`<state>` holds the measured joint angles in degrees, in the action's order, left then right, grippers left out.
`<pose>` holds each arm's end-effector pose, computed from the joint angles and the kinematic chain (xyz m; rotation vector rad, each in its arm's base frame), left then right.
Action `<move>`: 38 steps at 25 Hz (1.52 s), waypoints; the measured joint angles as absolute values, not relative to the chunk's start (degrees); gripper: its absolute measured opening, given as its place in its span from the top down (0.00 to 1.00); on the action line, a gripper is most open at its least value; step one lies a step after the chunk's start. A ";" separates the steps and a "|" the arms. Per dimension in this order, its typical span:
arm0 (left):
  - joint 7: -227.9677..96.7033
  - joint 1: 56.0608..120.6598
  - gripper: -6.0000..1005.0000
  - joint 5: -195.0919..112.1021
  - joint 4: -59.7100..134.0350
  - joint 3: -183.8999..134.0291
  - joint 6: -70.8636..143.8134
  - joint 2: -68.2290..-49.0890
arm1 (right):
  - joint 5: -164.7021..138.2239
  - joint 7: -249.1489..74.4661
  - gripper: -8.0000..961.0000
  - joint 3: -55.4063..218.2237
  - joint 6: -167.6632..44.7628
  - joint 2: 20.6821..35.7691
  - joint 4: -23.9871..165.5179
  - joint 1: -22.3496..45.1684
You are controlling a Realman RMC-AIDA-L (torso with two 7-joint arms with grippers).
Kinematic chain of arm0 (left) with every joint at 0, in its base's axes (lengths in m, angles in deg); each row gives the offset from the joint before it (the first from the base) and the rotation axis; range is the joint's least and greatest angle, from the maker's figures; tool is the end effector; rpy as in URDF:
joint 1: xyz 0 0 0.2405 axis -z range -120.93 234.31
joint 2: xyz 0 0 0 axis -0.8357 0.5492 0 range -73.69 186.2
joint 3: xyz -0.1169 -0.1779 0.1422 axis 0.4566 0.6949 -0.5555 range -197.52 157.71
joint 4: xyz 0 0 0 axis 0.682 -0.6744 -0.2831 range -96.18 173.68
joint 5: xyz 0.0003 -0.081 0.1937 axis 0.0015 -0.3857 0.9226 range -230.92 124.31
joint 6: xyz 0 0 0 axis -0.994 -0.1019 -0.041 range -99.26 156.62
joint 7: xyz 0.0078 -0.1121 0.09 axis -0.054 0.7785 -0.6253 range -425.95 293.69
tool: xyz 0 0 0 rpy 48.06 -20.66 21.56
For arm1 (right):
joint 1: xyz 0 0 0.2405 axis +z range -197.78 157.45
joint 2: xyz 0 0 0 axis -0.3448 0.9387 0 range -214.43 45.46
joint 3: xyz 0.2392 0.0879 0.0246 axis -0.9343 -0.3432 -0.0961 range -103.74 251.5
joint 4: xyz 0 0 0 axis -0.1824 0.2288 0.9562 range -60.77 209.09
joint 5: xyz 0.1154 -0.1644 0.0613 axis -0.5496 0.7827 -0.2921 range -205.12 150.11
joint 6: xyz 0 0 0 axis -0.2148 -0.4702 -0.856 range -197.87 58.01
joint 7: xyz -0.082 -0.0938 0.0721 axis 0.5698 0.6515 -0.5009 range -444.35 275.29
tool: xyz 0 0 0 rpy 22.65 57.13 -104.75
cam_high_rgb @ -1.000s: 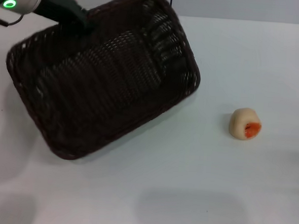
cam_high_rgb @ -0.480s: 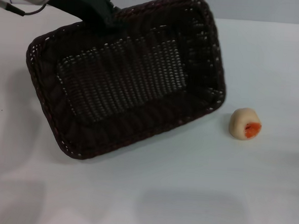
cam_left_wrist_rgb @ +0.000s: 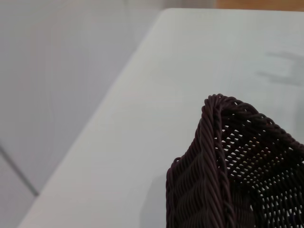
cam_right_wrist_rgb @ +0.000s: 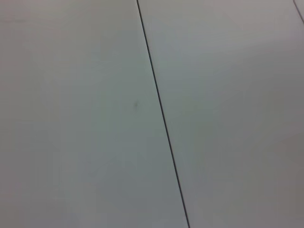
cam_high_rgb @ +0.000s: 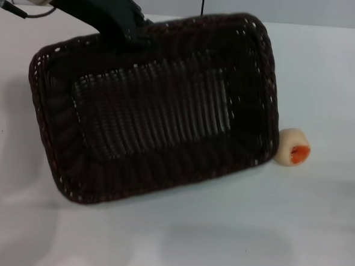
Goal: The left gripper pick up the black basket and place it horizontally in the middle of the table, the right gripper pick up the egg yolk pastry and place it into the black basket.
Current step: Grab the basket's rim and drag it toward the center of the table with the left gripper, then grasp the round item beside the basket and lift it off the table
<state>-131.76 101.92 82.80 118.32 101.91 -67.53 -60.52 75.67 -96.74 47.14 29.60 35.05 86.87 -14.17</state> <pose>-0.1078 0.3910 0.0695 -2.8013 -0.1779 0.1001 0.3550 0.1942 0.0260 -1.1908 0.4694 0.9269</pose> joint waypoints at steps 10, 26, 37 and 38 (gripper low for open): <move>-135.76 105.10 0.76 81.34 109.23 101.50 -70.08 -60.36 | 75.68 -96.74 0.12 48.07 29.68 35.04 87.15 -14.20; -138.81 109.10 0.74 87.12 96.43 95.88 -58.16 -61.53 | 75.68 -96.57 0.12 48.92 30.28 35.04 87.17 -14.14; -138.86 103.51 0.24 85.99 106.29 90.82 -40.17 -62.34 | 75.67 -96.53 0.14 48.93 30.00 34.96 87.15 -14.23; -138.86 103.51 0.22 85.99 106.29 90.82 -40.17 -62.34 | 75.67 -96.54 0.14 48.92 29.91 34.96 87.08 -14.30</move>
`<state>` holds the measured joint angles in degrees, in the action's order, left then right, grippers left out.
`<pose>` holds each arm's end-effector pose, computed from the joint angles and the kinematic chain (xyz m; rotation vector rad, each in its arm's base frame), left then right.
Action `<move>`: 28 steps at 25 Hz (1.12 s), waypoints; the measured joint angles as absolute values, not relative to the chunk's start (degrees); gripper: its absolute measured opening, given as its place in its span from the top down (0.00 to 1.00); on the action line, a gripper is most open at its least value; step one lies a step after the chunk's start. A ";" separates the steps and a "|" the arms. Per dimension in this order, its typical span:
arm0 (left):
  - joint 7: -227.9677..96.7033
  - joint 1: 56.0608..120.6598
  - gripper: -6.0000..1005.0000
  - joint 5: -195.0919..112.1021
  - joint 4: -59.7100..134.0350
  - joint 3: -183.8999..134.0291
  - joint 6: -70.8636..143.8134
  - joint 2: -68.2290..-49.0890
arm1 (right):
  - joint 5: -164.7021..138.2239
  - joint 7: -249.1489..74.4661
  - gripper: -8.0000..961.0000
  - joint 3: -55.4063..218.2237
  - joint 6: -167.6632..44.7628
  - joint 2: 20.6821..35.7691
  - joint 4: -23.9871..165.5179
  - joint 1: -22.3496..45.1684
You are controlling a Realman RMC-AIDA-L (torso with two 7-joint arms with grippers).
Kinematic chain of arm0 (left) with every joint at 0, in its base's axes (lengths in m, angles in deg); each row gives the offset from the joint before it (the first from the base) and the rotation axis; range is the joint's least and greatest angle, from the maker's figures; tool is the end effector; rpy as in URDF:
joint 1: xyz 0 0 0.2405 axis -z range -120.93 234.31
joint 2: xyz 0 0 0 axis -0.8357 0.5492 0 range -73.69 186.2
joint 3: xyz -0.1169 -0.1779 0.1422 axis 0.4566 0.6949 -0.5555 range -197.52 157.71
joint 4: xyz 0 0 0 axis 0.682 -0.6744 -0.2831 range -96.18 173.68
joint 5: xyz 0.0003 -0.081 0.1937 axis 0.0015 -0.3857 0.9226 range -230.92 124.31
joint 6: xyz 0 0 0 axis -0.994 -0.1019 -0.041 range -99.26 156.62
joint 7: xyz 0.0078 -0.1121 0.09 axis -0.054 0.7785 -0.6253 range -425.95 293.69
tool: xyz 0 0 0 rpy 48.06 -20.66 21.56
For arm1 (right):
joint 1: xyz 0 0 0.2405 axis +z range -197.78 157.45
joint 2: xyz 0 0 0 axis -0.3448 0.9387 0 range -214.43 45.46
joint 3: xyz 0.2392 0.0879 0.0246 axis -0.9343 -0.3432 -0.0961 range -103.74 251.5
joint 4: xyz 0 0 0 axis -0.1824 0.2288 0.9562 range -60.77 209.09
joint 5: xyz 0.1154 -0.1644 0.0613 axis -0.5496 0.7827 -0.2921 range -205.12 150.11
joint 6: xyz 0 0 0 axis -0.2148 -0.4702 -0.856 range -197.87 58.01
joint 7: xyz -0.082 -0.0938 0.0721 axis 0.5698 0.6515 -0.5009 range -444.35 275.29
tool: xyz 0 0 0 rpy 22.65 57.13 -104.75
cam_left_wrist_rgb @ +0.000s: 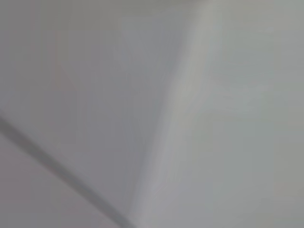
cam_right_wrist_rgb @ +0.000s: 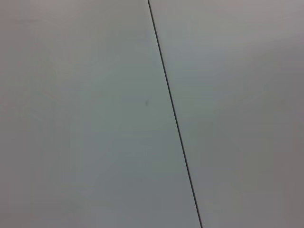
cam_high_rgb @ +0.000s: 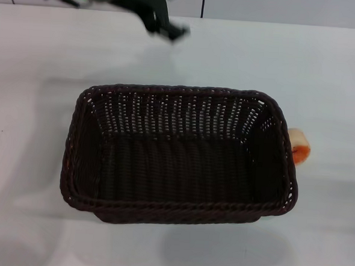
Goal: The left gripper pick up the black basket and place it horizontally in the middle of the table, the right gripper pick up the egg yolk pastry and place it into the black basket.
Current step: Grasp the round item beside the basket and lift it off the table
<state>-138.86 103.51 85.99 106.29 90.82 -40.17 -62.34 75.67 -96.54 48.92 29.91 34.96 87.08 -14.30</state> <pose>-0.1060 0.4359 0.0163 -2.6104 0.0443 0.1472 0.3523 0.1930 0.0225 -1.2186 0.4671 0.9354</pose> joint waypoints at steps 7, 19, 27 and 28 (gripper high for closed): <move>-133.50 86.76 0.20 84.63 116.71 74.81 11.47 -62.29 | 75.65 -96.64 0.15 48.92 29.78 34.95 87.00 -14.37; -106.45 74.23 0.20 89.23 101.87 56.98 76.34 -61.71 | 75.59 -96.42 0.16 51.34 28.73 34.87 86.06 -13.47; -73.38 75.72 0.20 95.29 76.35 68.76 85.07 -61.69 | 75.64 -96.29 0.18 60.66 24.21 34.78 84.37 -9.44; -72.37 76.52 0.20 95.66 71.88 70.19 86.90 -61.71 | 75.66 -96.28 0.18 62.45 22.05 34.79 84.41 -8.35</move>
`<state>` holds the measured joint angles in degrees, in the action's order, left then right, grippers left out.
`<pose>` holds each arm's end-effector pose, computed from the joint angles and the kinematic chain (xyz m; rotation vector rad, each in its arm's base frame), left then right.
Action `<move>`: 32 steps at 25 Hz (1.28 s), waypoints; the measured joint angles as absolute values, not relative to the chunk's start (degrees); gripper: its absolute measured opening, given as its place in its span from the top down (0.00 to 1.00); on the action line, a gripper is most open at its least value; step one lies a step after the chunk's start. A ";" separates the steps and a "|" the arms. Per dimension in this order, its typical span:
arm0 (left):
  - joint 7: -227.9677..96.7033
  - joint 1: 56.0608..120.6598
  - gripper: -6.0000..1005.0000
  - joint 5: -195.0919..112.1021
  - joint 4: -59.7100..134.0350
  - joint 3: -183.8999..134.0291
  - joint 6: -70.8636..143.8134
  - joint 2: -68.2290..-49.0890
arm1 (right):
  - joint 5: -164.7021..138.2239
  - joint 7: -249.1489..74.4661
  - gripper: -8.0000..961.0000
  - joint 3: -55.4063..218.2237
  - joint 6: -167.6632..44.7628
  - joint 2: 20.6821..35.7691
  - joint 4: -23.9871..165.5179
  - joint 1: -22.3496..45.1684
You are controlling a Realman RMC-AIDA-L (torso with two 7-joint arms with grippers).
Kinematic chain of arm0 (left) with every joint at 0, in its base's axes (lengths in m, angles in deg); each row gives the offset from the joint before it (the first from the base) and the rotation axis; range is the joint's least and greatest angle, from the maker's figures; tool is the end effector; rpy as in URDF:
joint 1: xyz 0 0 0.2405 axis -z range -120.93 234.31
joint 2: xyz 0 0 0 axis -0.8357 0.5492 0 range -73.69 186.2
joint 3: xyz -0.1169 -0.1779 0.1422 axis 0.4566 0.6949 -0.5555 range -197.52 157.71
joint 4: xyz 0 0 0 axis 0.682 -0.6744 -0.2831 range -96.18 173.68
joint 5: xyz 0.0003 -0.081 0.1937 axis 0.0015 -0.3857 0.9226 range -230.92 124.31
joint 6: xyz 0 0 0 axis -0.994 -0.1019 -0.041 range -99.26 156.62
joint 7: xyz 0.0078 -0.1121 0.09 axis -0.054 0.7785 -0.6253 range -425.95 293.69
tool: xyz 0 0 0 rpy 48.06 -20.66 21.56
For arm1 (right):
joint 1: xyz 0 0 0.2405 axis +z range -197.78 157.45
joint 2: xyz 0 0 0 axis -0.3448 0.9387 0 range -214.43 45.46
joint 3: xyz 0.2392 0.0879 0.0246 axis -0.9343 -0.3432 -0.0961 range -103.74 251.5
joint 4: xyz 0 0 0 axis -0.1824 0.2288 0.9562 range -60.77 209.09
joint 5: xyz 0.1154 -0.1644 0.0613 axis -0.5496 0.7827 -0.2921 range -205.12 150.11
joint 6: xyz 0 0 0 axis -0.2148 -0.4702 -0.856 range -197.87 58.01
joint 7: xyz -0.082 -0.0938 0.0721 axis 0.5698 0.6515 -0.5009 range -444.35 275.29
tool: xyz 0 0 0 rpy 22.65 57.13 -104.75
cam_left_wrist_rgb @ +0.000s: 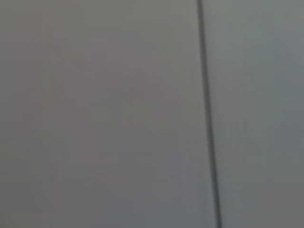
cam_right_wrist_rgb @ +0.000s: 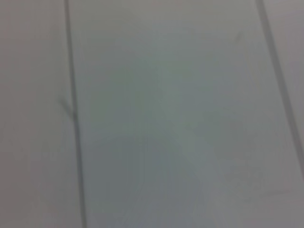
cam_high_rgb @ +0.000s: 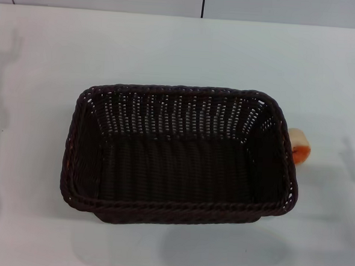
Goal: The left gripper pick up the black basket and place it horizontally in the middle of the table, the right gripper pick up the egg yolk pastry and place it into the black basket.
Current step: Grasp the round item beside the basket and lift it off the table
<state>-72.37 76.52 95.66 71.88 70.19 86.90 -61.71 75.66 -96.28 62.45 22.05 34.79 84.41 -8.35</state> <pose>-0.3092 0.3708 0.0912 -1.1602 -0.3880 -0.7063 0.3360 0.2245 -0.0151 -1.5530 0.4881 0.9171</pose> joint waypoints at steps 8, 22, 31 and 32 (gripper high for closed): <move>-70.02 78.04 0.20 95.62 58.58 72.70 90.53 -61.75 | 75.77 -96.24 0.19 67.37 10.92 34.93 84.77 -3.98; -69.90 79.15 0.20 95.90 56.68 72.17 89.82 -62.16 | 76.51 -96.12 0.21 72.62 0.31 35.01 86.11 0.14; -69.53 79.22 0.20 95.94 56.63 71.96 89.85 -62.16 | 76.54 -96.12 0.22 73.29 -2.47 35.04 87.01 1.04; -69.53 79.22 0.20 95.94 56.63 71.96 89.85 -62.16 | 76.49 -96.12 0.22 73.20 -2.52 35.04 87.14 0.97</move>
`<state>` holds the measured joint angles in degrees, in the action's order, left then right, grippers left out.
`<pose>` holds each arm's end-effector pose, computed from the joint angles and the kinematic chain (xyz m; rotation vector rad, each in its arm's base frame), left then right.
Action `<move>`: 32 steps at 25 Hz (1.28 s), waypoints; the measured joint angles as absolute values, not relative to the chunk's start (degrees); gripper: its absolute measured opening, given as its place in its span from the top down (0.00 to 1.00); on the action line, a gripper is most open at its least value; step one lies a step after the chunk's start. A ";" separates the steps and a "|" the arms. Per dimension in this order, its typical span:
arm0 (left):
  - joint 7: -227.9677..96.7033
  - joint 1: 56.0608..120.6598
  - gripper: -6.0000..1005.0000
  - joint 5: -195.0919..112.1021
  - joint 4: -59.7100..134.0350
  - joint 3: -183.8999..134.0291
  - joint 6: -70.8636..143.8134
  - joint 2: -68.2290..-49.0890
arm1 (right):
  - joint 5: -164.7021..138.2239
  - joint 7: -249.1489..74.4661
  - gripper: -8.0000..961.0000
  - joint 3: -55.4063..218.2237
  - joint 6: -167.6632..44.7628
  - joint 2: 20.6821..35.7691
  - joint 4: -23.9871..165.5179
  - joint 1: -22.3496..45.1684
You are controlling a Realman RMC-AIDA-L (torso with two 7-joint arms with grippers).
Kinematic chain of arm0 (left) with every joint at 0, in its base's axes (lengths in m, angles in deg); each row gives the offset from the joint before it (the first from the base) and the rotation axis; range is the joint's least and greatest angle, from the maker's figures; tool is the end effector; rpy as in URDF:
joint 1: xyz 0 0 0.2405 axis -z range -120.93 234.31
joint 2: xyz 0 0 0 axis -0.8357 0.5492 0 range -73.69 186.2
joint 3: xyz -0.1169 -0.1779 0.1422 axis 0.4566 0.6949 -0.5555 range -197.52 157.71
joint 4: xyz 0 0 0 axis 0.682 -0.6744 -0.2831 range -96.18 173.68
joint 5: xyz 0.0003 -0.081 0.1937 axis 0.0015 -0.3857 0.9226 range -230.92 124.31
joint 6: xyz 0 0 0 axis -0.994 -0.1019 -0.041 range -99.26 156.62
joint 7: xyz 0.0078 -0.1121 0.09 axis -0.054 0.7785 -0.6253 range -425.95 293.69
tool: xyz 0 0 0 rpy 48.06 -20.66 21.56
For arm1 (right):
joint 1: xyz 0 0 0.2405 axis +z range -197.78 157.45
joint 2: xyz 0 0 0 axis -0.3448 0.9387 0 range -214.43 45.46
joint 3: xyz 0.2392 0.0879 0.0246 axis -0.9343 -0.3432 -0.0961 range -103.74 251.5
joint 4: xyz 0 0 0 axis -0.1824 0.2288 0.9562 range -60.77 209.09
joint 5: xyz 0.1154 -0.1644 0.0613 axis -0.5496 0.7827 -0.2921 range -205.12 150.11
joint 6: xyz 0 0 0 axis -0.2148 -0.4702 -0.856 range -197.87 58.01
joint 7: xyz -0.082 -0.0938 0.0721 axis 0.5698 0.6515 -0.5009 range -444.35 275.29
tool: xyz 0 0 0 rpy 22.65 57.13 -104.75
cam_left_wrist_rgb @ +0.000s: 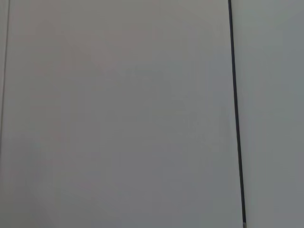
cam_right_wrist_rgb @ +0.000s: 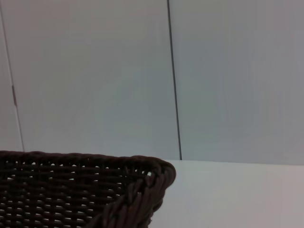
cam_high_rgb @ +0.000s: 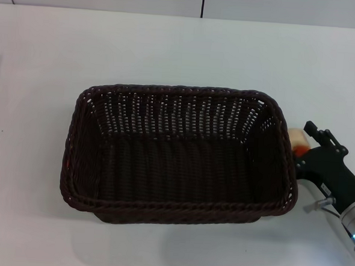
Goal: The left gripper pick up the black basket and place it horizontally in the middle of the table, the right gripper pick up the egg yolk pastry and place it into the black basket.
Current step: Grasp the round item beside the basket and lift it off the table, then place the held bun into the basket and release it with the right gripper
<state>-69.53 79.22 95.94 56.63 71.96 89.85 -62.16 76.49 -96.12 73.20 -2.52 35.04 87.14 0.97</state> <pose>-0.3565 0.3500 0.0701 -1.1738 -0.5006 -0.5713 0.3238 0.2646 -0.0873 -1.9598 0.6569 0.6842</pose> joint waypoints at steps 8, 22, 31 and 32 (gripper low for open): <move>-69.46 79.03 0.20 96.04 56.59 71.94 89.93 -62.10 | 76.08 -96.13 0.35 72.57 -2.87 34.93 87.15 1.00; -69.59 79.19 0.20 96.30 56.50 71.79 89.82 -61.96 | 75.94 -96.13 0.74 69.58 2.58 34.85 87.32 -1.11; -69.79 78.83 0.20 96.41 56.31 71.07 89.77 -61.95 | 81.23 -96.13 0.82 70.28 36.68 35.02 87.58 -6.47; -69.68 78.79 0.20 96.42 56.14 71.03 89.77 -61.95 | 82.67 -96.13 0.82 70.28 38.58 35.03 87.66 -6.26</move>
